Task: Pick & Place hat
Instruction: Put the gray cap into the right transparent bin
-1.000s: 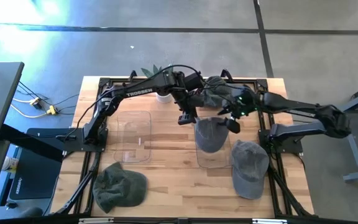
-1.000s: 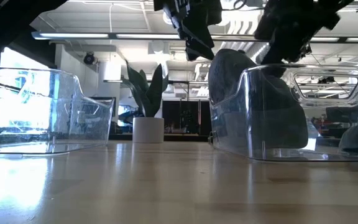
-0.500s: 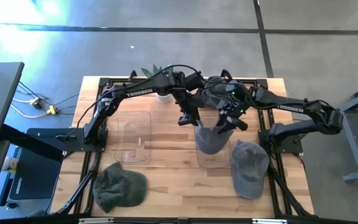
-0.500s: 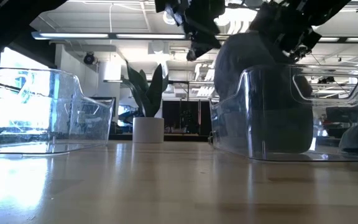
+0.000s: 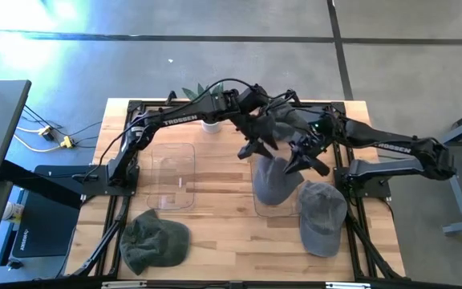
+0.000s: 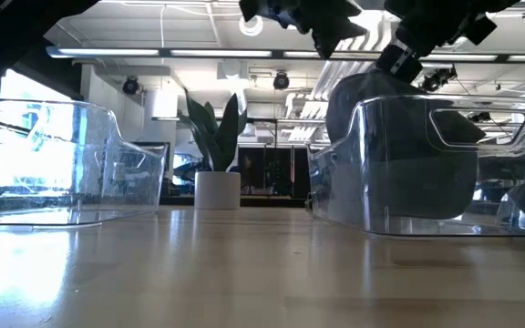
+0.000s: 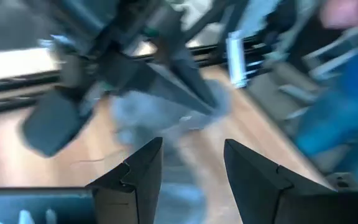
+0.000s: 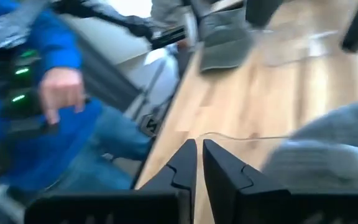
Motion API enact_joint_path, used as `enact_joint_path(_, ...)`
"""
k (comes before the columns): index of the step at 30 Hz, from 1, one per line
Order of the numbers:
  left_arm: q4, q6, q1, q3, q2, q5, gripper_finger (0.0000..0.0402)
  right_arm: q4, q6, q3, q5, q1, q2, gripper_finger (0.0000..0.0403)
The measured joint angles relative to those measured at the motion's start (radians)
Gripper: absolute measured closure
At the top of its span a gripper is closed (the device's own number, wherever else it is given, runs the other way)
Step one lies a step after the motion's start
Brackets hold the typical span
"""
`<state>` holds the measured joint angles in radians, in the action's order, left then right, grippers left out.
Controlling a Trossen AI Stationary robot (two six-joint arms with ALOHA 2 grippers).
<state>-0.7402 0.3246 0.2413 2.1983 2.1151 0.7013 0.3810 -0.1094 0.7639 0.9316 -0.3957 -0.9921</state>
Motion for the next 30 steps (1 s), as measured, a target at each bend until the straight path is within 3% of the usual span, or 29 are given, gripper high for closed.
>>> enact_joint_path(3,-0.009,0.0,0.0,0.0,0.0,-0.119,0.0236,0.015,-0.07,0.0,-0.094,-0.011,0.028,0.0381)
enact_joint_path(6,-0.023,-0.002,0.001,0.0,0.0,-0.195,0.0236,0.066,-0.069,0.0,-0.14,-0.032,0.057,0.0352)
enact_joint_path(9,-0.038,-0.013,0.002,0.0,-0.005,-0.237,0.0236,0.136,-0.058,0.0,-0.23,-0.055,0.076,0.0299)
enact_joint_path(14,-0.062,-0.015,0.0,0.001,-0.02,-0.205,0.0236,0.236,-0.016,-0.006,-0.439,-0.054,0.067,0.0186)
enact_joint_path(16,-0.075,-0.015,0.0,0.0,-0.016,-0.177,0.0236,0.231,-0.014,-0.031,-0.432,-0.041,0.05,0.0151)
enact_joint_path(19,-0.068,-0.015,0.0,0.0,-0.016,-0.162,0.0236,0.18,-0.01,-0.073,-0.359,-0.006,0.014,0.0132)
enact_joint_path(21,-0.063,-0.015,0.0,0.0,-0.016,-0.16,0.0236,0.143,-0.013,-0.088,-0.311,0.022,-0.002,0.014)
enact_joint_path(24,-0.033,-0.019,-0.001,0.0,-0.016,-0.134,0.0236,0.081,-0.035,-0.09,-0.267,0.07,-0.01,0.0183)
enact_joint_path(30,0.018,-0.036,-0.001,0.0,-0.016,-0.066,0.0218,-0.004,-0.089,-0.09,-0.228,0.173,-0.008,0.0368)
